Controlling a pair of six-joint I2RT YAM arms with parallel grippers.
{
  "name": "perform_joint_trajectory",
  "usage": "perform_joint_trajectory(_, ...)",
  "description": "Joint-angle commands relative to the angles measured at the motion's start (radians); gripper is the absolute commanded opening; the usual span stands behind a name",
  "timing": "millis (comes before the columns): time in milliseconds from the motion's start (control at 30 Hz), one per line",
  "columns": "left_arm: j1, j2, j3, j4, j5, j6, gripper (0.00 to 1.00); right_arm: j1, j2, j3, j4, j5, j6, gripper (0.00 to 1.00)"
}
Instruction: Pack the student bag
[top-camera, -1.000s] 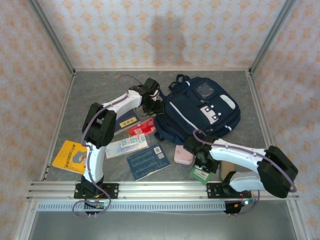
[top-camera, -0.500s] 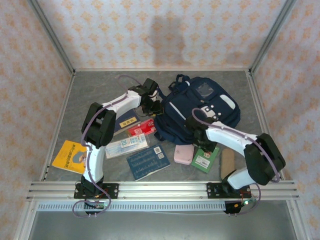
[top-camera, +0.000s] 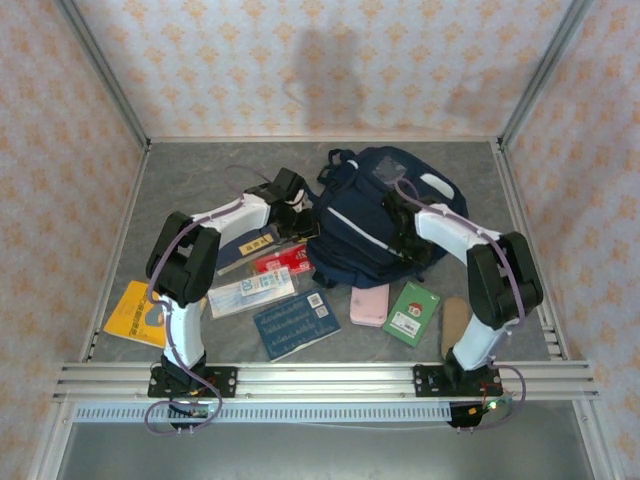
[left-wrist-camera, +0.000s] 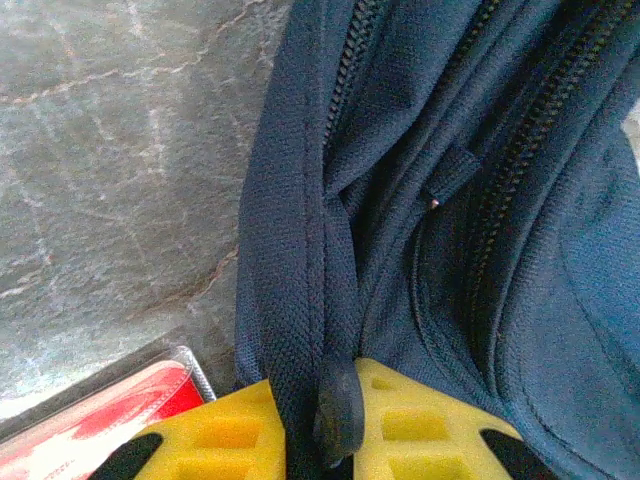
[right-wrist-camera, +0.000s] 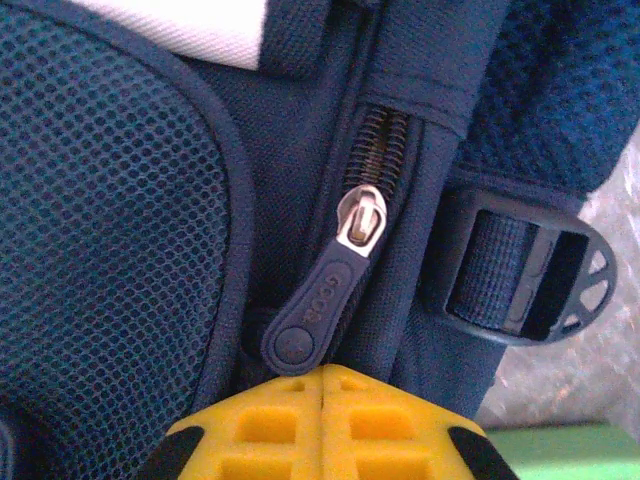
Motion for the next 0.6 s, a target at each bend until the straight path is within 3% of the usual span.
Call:
perform_joint_trajectory(0, -0.04, -0.022, -0.051, -0.021, 0.073, -0.051, 0.16, -0.029, 0.073, 0.122, 0.159, -0.084, -0.071, 0.11)
perform_joint_trajectory(133, -0.09, -0.057, -0.066, 0.034, 0.086, -0.105, 0.16, -0.039, 0.13, 0.292, 0.085, -0.058, -0.142, 0.19)
perform_joint_trajectory(233, -0.12, -0.102, -0.058, 0.069, 0.074, -0.149, 0.13, -0.04, 0.09, 0.366, -0.018, -0.038, -0.128, 0.32)
perform_joint_trajectory(333, -0.136, -0.125, -0.052, 0.11, 0.067, -0.196, 0.08, -0.038, -0.01, 0.35, -0.094, -0.081, -0.043, 0.43)
perform_joint_trajectory(467, -0.145, -0.14, -0.043, 0.143, 0.066, -0.237, 0.03, -0.03, -0.159, 0.25, -0.109, -0.194, 0.165, 0.45)
perform_joint_trajectory(567, -0.148, -0.146, -0.04, 0.157, 0.06, -0.254, 0.03, -0.008, -0.256, 0.154, -0.015, -0.253, 0.31, 0.48)
